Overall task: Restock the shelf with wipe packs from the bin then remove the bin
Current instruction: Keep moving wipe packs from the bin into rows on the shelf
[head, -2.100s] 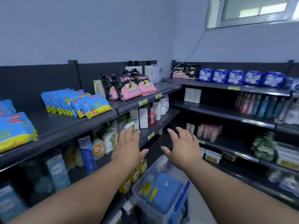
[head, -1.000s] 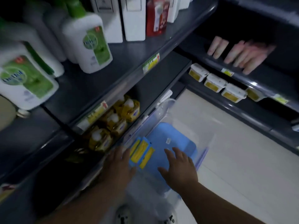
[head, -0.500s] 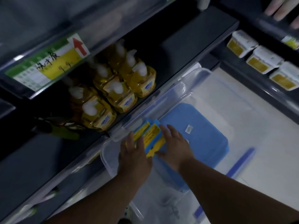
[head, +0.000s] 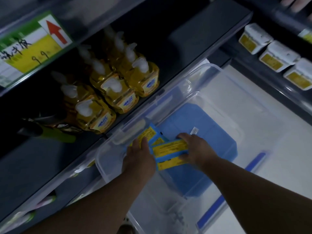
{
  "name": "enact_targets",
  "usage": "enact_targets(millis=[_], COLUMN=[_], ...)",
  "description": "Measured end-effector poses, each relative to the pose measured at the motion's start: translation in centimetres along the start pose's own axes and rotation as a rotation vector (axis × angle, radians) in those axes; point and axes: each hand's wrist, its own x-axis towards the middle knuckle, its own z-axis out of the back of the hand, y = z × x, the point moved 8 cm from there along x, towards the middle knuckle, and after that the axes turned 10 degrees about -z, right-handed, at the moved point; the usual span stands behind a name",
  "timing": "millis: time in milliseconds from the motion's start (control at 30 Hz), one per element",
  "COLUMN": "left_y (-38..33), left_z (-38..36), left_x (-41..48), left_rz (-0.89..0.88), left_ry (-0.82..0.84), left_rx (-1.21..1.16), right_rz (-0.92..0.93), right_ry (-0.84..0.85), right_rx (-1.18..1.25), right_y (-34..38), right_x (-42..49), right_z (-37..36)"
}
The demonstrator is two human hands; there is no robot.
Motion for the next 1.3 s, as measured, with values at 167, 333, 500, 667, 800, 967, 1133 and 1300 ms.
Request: enact_targets(millis=[167, 333, 500, 667, 800, 967, 1133, 1300], left_y=[-1.2, -2.2, -2.0, -2.7, -4.7, -6.7, -8.8, -10.4], left_z=[-0.6, -0.6, 0.7, 4.9, 10.1, 17.4, 23.2, 25.2], left_x=[1.6, 2.6, 2.3, -0.9, -5.2, -11.5, -18.1, -22.9], left_rz=[-0.005, -0.062, -0.119, -0.152, -0.127, -0.056, -0.015, -0.015], left_ry=[0.015, -0.031, -0.071, -0.160, -0.253, -0.439, -0.558, -0.455], left_rx=[0.092, 0.199, 0.124, -0.108, -0.190, -0.415, -0.823, -1.676], right_rz=[-0.090, -0.101, -0.095, -0.066, -0.031, 0.098, 0.381, 0.561], right_ry=[-0.041, -0.090, -0.112, -0.142, -0.232, -0.498, -0.804, -0.753], right_rx=[-0.045, -0.069, -0.004, 0.100, 0.184, 0.340, 0.527, 0.649], right_y=[-3.2, -3.6, -3.4, -1.7, -0.1, 2.4, 7.1, 11.1], right_x=[-0.1, -0.1, -0.8, -3.8, -7.5, -13.7, -21.3, -25.5], right_z=[1.9, 2.3, 3.1, 6.1, 10.1, 17.3, 24.4, 26.4])
